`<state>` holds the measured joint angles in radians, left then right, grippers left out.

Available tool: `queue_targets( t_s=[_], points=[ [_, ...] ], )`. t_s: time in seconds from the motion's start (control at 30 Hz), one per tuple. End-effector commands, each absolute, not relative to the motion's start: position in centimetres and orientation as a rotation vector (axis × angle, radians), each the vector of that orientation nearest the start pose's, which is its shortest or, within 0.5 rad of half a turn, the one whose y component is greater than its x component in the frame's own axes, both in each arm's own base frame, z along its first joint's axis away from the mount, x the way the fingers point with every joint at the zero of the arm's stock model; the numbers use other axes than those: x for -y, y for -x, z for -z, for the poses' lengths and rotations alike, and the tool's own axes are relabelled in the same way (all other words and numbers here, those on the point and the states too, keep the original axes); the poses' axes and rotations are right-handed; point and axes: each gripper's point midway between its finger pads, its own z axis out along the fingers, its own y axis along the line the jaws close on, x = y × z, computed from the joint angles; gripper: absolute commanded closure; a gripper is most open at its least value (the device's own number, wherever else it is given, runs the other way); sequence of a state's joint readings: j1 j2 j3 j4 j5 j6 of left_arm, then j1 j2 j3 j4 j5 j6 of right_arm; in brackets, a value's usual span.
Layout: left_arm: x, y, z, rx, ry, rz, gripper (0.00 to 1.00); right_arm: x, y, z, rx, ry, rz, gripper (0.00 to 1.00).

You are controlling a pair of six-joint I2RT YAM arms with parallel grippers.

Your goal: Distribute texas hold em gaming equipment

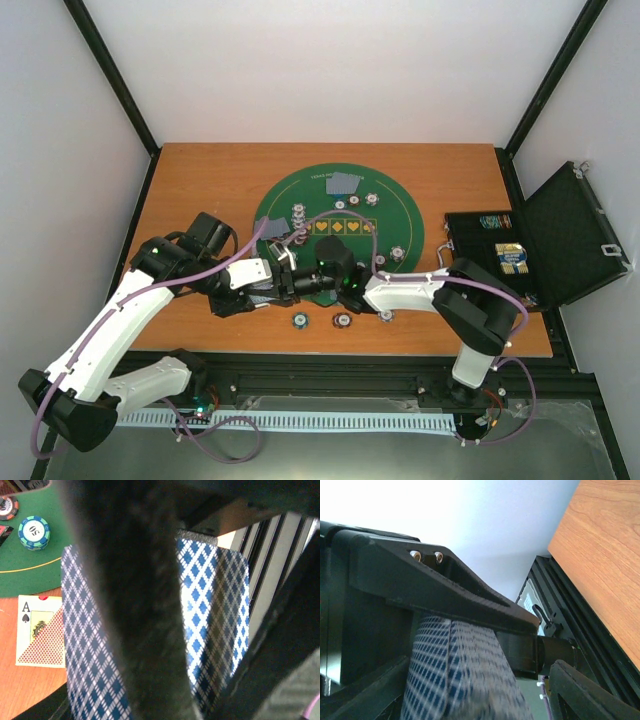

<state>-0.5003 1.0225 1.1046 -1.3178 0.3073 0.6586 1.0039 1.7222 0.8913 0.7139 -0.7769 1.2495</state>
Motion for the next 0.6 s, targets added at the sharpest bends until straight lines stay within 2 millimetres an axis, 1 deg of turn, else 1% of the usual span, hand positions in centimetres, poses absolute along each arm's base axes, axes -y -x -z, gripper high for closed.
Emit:
queue_targets(
  t_s=[0.0,0.1,0.17,0.23,0.37,0.47,0.57],
  points=[
    [14.7,-15.1,-20.9,-2.199,-1.579,0.405,0.80,-47.0,-14.6,-22.3,-2.173,0.553,-2.179,0.26],
    [14.7,-15.1,-20.9,-2.200,-1.579,0.404,0.80,-47.1,-14.6,-21.2,-2.210,0.543,-2.168,0.27],
    [14.6,-15.0,-20.9,-2.200,-1.581,0.398,0.80,-46.6,-14.7,-20.1,-2.241,0.523,-2.149,0.28],
    [14.5,-15.0,-20.9,-2.196,-1.583,0.393,0.80,-45.8,-15.1,-19.2,-2.265,0.487,-2.132,0.30],
    [14.6,-15.0,-21.2,-2.192,-1.581,0.400,0.80,-43.7,-16.4,-17.3,-2.326,0.378,-2.081,0.39],
    [14.8,-15.0,-21.4,-2.189,-1.581,0.407,0.80,-42.6,-16.9,-17.2,-2.343,0.358,-2.038,0.44],
    [14.8,-15.1,-21.5,-2.187,-1.579,0.407,0.80,-42.0,-16.9,-17.6,-2.341,0.360,-2.013,0.49]
  ],
)
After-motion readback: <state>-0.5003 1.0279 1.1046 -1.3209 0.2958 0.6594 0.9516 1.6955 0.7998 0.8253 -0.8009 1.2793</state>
